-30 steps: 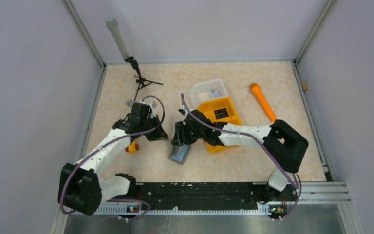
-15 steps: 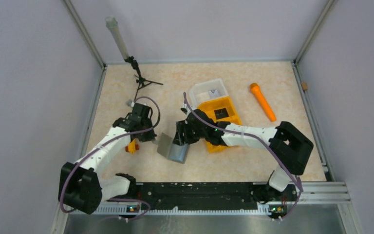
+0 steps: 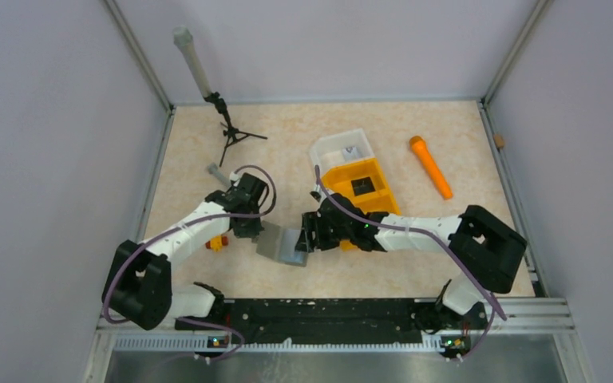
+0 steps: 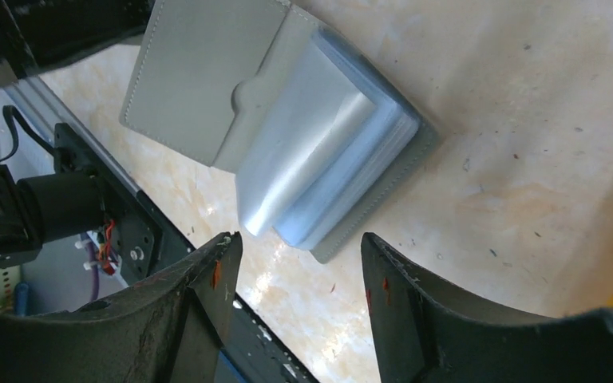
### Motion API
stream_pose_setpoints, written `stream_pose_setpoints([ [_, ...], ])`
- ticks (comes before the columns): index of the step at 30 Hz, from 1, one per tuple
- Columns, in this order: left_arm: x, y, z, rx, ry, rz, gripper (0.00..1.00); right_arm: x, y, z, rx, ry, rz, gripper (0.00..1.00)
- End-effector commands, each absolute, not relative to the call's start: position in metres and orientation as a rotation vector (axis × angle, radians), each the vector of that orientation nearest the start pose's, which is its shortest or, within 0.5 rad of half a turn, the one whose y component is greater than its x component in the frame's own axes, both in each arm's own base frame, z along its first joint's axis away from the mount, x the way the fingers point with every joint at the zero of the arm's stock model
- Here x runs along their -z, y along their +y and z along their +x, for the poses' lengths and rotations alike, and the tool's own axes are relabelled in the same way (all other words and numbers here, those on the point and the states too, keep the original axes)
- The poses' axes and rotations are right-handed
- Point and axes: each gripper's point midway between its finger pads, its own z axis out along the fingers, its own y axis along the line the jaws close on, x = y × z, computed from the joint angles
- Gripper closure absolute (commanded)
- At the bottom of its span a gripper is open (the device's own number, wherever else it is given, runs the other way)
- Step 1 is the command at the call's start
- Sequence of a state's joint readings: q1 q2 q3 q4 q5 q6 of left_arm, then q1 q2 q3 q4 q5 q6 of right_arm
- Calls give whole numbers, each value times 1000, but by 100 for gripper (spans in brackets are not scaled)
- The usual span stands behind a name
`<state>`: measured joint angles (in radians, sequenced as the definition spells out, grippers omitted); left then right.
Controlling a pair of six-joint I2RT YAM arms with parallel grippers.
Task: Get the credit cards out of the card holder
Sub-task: Open the card holder at the center of the board.
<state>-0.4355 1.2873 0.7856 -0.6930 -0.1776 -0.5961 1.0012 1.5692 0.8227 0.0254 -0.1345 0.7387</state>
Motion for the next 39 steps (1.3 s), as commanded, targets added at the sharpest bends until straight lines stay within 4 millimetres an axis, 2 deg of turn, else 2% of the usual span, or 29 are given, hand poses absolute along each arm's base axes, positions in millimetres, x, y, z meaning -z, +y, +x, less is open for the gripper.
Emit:
stream_pose_setpoints([
  [1, -53, -104, 226, -41, 2721, -246, 95, -82, 392, 174, -1124, 2436, -371, 40],
  [8, -49, -123, 213, -18, 2725, -194, 96, -79, 399, 173, -1171, 2457, -334, 40],
  [13, -50, -124, 214, -34, 2716, -185, 96, -81, 402, 171, -1205, 2455, -322, 41],
  [20, -50, -133, 211, 53, 2713, -172, 96, -74, 377, 184, -992, 2486, -276, 37],
  [23, -51, -139, 210, 109, 2706, -162, 96, -72, 374, 184, -964, 2495, -283, 37],
  [30, -51, -142, 209, 124, 2708, -161, 96, -68, 384, 176, -1062, 2503, -290, 38],
  [35, -48, -140, 208, 109, 2718, -152, 96, -76, 393, 173, -1132, 2483, -299, 38],
  [39, -49, -141, 208, 110, 2716, -148, 95, -71, 402, 170, -1184, 2499, -305, 38],
])
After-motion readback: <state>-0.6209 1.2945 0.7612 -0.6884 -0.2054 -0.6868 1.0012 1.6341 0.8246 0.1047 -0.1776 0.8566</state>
